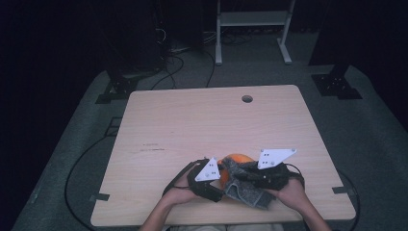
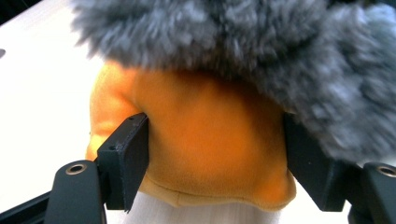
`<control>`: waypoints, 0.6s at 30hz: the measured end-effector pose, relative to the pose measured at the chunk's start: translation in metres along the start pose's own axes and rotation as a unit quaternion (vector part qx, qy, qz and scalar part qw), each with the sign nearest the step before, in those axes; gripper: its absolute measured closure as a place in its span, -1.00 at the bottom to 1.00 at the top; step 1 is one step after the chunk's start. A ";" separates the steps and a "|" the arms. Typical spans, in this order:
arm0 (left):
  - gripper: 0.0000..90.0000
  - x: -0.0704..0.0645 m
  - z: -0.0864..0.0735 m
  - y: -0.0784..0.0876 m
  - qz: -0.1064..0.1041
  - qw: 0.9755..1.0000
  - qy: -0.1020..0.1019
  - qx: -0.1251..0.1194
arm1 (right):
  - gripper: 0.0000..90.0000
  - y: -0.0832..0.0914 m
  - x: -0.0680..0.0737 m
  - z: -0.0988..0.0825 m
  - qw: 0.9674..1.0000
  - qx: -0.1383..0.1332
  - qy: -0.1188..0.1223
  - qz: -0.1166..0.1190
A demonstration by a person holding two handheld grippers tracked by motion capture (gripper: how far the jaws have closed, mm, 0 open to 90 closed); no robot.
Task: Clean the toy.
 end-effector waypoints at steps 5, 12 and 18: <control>-0.42 0.001 -0.009 0.000 -0.013 1.000 0.007 0.008 | 0.74 0.007 -0.017 -0.015 1.000 0.008 -0.021 -0.020; -0.61 0.009 -0.001 0.008 -0.012 0.999 0.037 -0.027 | 0.74 -0.004 -0.005 -0.017 1.000 0.012 -0.006 -0.025; -0.46 0.009 -0.011 0.004 0.002 1.000 0.018 0.001 | 0.74 -0.001 -0.009 -0.021 1.000 0.010 -0.012 -0.008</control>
Point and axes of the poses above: each handheld gripper's, and its own axes: y roughly backward along the jaws, z roughly out of its top, x roughly to its left, the point moved 7 cm from there along -y, roughly forward along the jaws
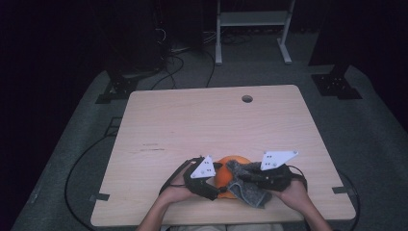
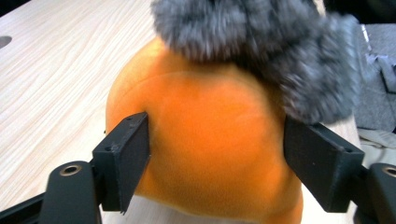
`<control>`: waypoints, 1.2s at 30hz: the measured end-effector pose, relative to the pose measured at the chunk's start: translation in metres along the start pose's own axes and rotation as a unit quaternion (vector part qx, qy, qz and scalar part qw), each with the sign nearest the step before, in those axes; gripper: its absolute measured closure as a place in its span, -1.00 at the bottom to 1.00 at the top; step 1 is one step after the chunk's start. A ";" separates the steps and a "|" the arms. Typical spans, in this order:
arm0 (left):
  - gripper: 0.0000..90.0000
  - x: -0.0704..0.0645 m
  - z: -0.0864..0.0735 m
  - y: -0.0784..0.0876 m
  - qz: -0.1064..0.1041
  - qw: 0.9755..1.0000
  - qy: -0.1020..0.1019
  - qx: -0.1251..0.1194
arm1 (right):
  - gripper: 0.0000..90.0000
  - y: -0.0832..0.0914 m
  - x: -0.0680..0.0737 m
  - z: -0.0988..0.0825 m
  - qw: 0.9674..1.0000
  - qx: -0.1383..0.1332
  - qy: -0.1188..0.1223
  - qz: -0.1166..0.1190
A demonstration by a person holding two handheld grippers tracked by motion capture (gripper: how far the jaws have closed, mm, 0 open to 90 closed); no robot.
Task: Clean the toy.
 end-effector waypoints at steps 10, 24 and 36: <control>-0.56 0.004 0.002 0.005 -0.012 1.000 0.003 -0.010 | 0.73 0.012 -0.017 -0.016 0.999 0.012 -0.019 -0.033; -0.51 0.009 -0.002 0.001 0.020 1.000 0.014 -0.007 | 0.73 0.012 -0.020 -0.019 0.999 0.015 -0.025 -0.030; -0.57 0.002 0.002 0.002 0.013 1.000 -0.028 -0.001 | 0.73 0.004 -0.002 0.003 1.000 -0.010 0.002 -0.021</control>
Point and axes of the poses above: each handheld gripper's, and its own axes: y roughly backward along the jaws, z roughly out of its top, x roughly to its left, the point moved 7 cm from there along -y, roughly forward along the jaws
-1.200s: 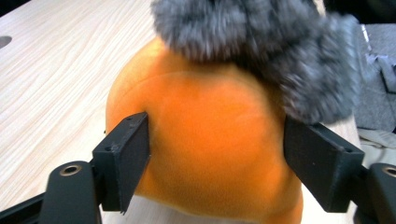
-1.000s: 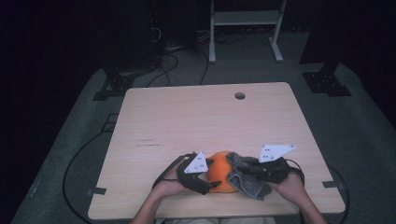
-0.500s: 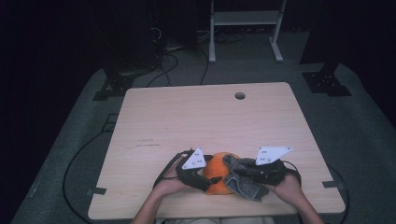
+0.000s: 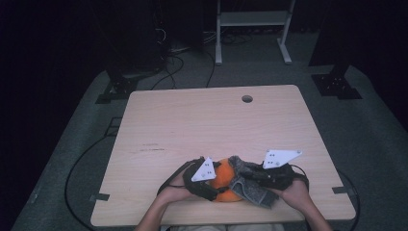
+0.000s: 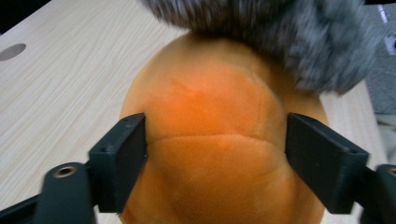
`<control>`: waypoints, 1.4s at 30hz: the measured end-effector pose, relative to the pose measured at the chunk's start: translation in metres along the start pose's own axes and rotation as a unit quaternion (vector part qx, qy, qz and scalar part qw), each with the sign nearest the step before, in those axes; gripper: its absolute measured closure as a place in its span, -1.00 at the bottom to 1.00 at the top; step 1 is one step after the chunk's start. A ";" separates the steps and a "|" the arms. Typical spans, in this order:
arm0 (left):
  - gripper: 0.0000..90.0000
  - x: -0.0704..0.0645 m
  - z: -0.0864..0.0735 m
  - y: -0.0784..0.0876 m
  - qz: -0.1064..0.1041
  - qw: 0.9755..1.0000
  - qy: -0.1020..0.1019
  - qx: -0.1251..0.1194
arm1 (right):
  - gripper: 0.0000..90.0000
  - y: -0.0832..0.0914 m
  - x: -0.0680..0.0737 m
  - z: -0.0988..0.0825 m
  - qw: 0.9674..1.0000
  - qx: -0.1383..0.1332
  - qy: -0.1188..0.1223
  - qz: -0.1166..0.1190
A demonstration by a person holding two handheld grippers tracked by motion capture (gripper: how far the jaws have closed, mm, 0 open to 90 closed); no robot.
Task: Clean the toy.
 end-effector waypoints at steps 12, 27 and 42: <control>-0.70 0.003 -0.002 -0.013 -0.009 0.997 0.063 0.033 | 0.72 0.002 -0.002 -0.015 1.000 -0.003 -0.014 0.014; -0.79 0.012 0.014 -0.003 0.061 0.998 -0.012 -0.013 | 0.74 -0.013 0.004 0.006 0.999 -0.033 0.006 -0.039; -0.55 0.009 -0.001 -0.005 0.057 0.998 -0.024 0.000 | 0.73 0.004 -0.017 -0.015 0.999 -0.019 -0.040 -0.031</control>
Point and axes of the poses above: each handheld gripper's, and its own axes: y roughly backward along the jaws, z roughly out of its top, x roughly to its left, the point moved 7 cm from there along -y, roughly forward along the jaws
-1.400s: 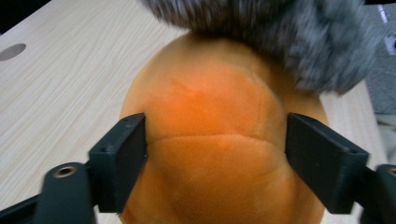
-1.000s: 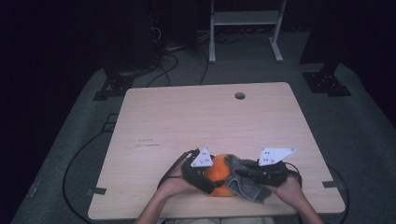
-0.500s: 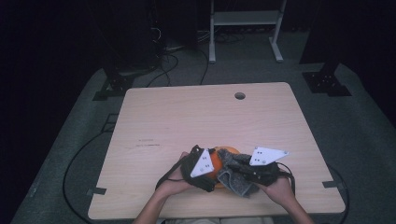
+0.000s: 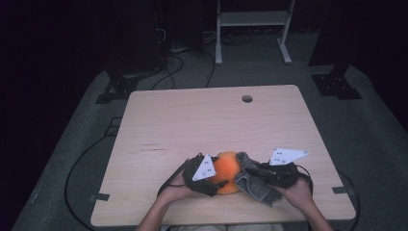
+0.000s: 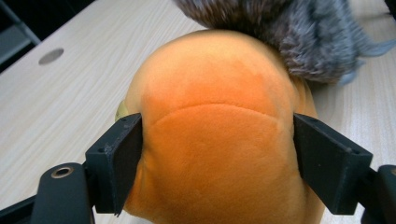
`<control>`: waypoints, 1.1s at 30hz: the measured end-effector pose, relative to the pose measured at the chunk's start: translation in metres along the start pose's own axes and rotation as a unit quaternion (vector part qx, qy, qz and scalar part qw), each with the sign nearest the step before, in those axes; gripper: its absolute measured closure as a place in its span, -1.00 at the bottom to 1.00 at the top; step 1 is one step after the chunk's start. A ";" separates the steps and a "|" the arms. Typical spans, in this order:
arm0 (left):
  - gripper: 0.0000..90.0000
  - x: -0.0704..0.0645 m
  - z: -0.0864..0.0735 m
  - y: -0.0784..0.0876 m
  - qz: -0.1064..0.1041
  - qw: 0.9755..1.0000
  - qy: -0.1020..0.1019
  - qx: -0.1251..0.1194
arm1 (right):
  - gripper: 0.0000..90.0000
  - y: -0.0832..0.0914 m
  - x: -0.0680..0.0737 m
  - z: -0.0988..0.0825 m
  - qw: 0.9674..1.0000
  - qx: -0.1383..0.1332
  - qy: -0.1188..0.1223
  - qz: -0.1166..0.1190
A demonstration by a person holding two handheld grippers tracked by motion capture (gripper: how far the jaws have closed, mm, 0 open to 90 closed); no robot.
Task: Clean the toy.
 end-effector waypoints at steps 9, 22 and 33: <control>-0.75 -0.001 0.012 0.000 -0.007 1.000 0.022 0.013 | 0.73 -0.012 0.012 0.006 1.000 -0.005 0.001 0.031; -0.54 0.002 -0.005 0.004 -0.006 1.000 0.029 0.007 | 0.73 -0.005 -0.019 -0.018 0.999 0.016 -0.044 0.011; -0.54 0.002 -0.009 0.006 -0.012 1.000 0.024 0.005 | 0.73 -0.012 -0.031 -0.024 0.997 0.018 -0.081 -0.009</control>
Point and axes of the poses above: each handheld gripper's, and its own axes: y roughly backward along the jaws, z roughly out of its top, x roughly to its left, the point moved 7 cm from there along -y, roughly forward along the jaws
